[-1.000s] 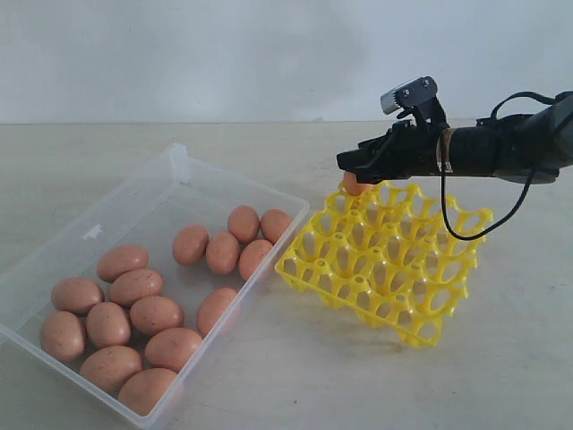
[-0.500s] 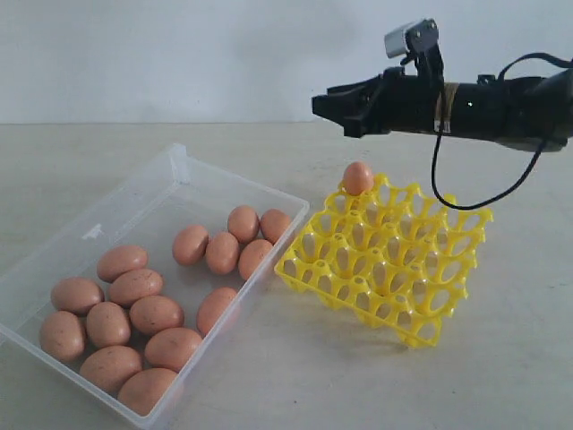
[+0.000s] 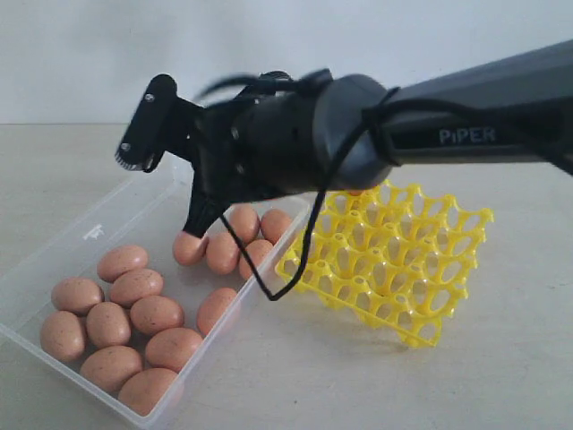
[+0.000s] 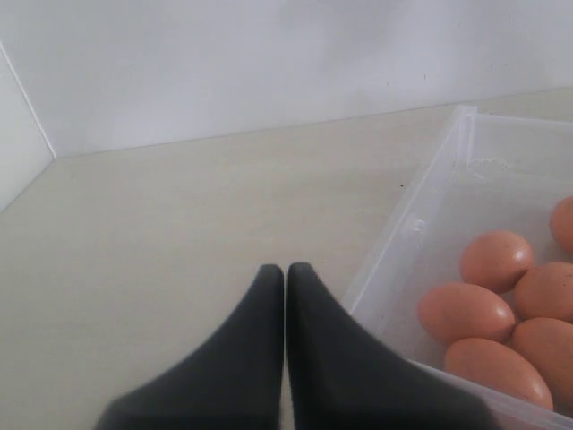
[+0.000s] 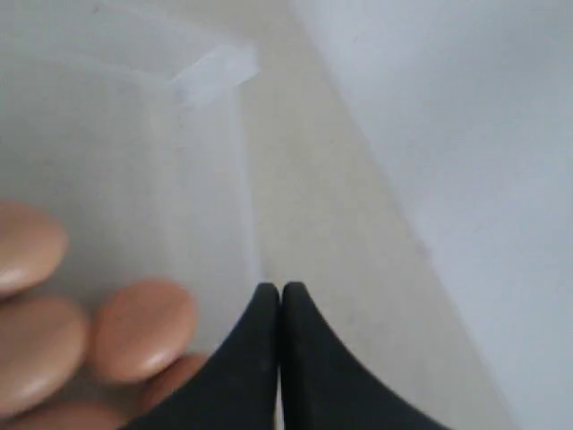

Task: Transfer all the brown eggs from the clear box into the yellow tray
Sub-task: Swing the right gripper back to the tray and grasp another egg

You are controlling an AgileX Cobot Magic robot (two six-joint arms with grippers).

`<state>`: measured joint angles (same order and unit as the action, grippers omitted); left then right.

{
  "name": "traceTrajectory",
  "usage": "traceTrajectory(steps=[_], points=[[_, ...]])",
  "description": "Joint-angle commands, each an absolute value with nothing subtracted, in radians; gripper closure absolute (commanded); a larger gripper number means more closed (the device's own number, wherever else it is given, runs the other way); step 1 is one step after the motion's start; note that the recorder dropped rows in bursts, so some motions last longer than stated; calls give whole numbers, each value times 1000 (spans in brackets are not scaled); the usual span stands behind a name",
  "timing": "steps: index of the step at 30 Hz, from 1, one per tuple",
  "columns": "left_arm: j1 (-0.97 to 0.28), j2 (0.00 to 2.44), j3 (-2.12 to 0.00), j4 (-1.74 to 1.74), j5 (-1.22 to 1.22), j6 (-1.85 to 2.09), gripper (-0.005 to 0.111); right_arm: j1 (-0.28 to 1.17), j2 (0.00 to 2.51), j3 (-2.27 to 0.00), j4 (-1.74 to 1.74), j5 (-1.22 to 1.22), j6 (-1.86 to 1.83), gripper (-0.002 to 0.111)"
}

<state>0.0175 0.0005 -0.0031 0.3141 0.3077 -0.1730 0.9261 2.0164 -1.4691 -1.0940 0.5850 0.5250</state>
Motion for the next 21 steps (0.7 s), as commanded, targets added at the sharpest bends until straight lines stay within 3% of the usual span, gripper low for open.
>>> traceTrajectory(steps=[1, 5, 12, 14, 19, 21], points=[[14, 0, 0, 312, 296, -180, 105, 931, 2024, -1674, -25, 904, -391, 108], [14, 0, 0, 312, 296, -180, 105, 928, 2047, -1810, 260, 1182, -542, 108], [14, 0, 0, 312, 294, -180, 105, 930, 2052, -1826, 263, 1204, -484, 105], [14, 0, 0, 312, 294, -180, 105, 930, 2060, -1826, 249, 1199, -490, 94], [14, 0, 0, 312, 292, -180, 105, 930, 2097, -1826, 184, 1134, -507, 49], [14, 0, 0, 312, 292, -180, 105, 930, 2116, -1826, 165, 1071, -507, 39]])
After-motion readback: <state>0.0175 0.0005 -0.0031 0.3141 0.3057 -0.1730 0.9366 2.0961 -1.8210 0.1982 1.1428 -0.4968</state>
